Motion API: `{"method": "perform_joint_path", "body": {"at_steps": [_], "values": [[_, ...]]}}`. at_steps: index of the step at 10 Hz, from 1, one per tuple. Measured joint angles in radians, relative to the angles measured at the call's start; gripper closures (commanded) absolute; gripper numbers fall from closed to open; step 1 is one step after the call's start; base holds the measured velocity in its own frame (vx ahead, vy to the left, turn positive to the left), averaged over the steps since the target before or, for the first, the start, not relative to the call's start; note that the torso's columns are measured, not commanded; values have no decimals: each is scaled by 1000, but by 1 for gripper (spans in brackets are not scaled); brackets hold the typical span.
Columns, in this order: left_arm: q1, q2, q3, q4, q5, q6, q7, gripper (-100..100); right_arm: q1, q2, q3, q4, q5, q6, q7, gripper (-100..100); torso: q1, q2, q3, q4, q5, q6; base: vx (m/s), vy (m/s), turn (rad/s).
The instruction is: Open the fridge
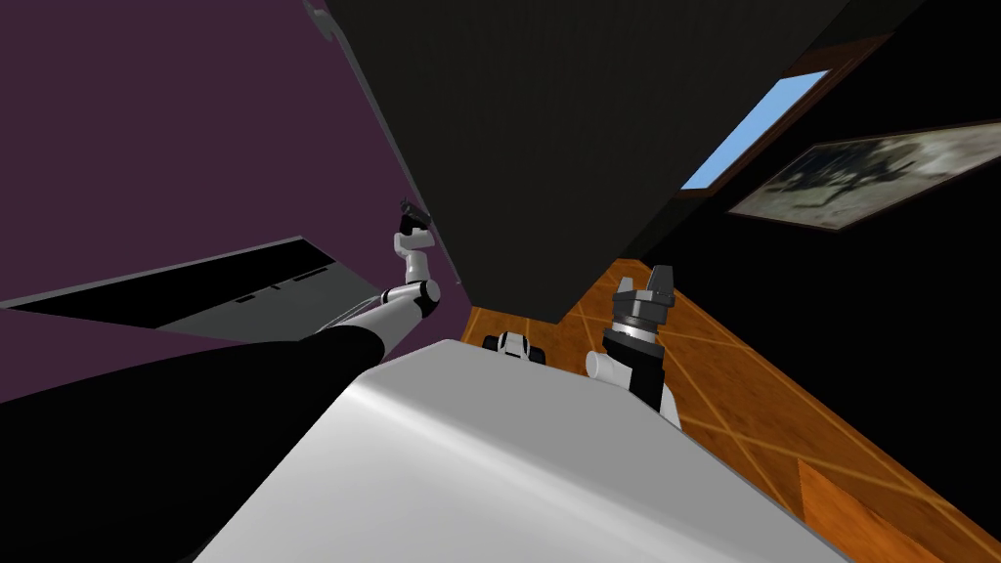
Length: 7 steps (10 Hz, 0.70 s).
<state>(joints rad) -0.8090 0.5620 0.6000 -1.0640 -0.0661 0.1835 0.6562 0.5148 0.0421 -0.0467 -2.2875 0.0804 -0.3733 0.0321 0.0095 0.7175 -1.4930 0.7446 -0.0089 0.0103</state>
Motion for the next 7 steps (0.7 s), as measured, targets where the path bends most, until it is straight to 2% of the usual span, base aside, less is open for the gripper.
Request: {"method": "perform_joint_path", "body": {"at_steps": [1, 2, 3, 4, 7], "values": [[-10, 1, 2, 12, -9, 9, 0, -100, 0, 0, 0, 0, 0, 0, 0, 0, -1, -1, -1, -2, 0, 0, 37, -15, -45], [1, 0, 3, -19, -10, 39, 2, -100, 0, 0, 0, 0, 0, 0, 0, 0, -3, -2, -1, -3, 0, 2, 32, 9, 0], [-4, -2, 5, -9, -16, 41, 2, -100, 0, 0, 0, 0, 0, 0, 0, 0, -1, -4, -3, -4, 0, 3, -3, 8, -6], [1, 4, -1, -19, -7, 54, 3, -100, 0, 0, 0, 0, 0, 0, 0, 0, 0, -4, -3, -2, 0, 2, -12, -3, 10], [-23, 14, 0, 37, -14, 28, 2, -100, 0, 0, 0, 0, 0, 0, 0, 0, 1, -6, -4, -3, 0, 3, -3, -1, -16]]}}
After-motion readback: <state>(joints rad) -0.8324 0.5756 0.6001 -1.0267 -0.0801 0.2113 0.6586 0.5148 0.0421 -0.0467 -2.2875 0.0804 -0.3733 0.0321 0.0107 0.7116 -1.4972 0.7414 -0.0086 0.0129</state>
